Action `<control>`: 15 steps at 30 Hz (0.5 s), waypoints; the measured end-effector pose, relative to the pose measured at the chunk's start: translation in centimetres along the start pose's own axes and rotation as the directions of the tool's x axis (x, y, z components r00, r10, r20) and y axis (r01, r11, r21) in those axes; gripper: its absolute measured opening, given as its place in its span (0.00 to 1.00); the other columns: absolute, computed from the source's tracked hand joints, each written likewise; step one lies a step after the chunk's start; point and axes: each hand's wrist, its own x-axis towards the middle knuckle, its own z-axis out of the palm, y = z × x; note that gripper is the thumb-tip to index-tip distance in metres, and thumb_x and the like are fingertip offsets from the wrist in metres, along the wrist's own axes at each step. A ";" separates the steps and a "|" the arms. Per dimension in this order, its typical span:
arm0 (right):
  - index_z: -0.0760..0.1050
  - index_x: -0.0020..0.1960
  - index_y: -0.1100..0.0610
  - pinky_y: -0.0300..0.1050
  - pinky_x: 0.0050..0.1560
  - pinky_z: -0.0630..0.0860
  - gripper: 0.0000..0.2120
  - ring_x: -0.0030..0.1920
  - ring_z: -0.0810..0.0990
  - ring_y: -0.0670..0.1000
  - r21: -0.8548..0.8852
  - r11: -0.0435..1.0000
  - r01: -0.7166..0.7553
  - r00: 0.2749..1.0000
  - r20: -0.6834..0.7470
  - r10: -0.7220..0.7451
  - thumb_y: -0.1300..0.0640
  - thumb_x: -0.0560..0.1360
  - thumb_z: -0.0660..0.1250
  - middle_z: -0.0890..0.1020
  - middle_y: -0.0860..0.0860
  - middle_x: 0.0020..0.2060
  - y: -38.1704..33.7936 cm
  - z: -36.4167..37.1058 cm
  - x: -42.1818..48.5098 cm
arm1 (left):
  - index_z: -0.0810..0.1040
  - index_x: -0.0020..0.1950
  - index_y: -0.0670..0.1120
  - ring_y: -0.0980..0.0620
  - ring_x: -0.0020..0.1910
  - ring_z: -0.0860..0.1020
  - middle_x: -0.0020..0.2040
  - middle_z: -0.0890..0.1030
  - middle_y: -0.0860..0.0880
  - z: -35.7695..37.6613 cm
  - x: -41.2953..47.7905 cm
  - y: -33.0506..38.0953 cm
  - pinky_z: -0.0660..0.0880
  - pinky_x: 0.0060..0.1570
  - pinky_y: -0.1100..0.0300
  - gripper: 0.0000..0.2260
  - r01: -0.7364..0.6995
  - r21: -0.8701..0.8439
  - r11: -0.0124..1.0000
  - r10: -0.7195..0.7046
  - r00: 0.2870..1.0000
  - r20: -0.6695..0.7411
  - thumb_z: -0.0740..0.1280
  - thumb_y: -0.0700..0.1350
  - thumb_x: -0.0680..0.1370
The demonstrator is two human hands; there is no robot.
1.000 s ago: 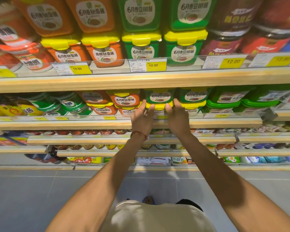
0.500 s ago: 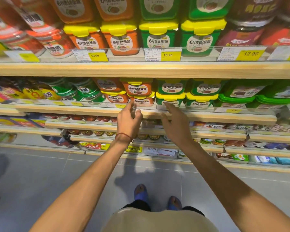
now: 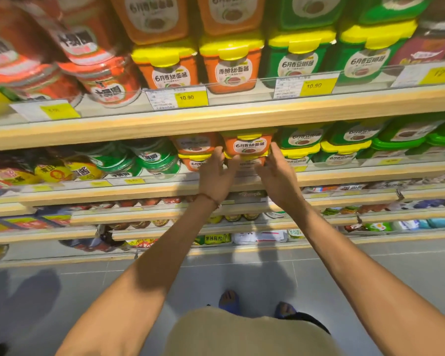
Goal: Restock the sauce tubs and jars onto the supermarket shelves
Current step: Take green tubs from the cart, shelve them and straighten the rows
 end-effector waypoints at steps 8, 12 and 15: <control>0.71 0.70 0.44 0.63 0.68 0.74 0.19 0.64 0.80 0.51 0.070 0.994 -0.089 0.995 -0.045 0.092 0.43 0.80 0.64 0.83 0.46 0.61 0.4 0.9 0.4 | 0.79 0.51 0.50 0.41 0.54 0.82 0.50 0.84 0.40 -0.2 0.2 -0.4 0.77 0.58 0.37 0.17 0.052 -0.212 0.976 -0.054 0.999 -0.001 0.69 0.63 0.75; 0.71 0.73 0.48 0.59 0.68 0.75 0.26 0.66 0.79 0.49 0.045 0.993 -0.106 0.988 -0.110 0.110 0.35 0.80 0.61 0.81 0.46 0.64 0.4 0.8 0.6 | 0.80 0.50 0.51 0.47 0.49 0.82 0.46 0.83 0.45 -0.1 0.2 -0.5 0.75 0.60 0.37 0.18 0.081 -0.258 0.963 -0.084 0.996 0.000 0.71 0.64 0.74; 0.69 0.76 0.49 0.58 0.68 0.76 0.30 0.67 0.78 0.48 0.014 0.992 -0.125 0.984 -0.124 0.126 0.33 0.80 0.61 0.80 0.47 0.67 1.1 0.7 0.8 | 0.80 0.49 0.57 0.50 0.48 0.82 0.44 0.84 0.48 -0.2 0.1 -0.5 0.75 0.60 0.39 0.11 0.070 -0.231 0.970 -0.072 0.997 -0.001 0.71 0.63 0.74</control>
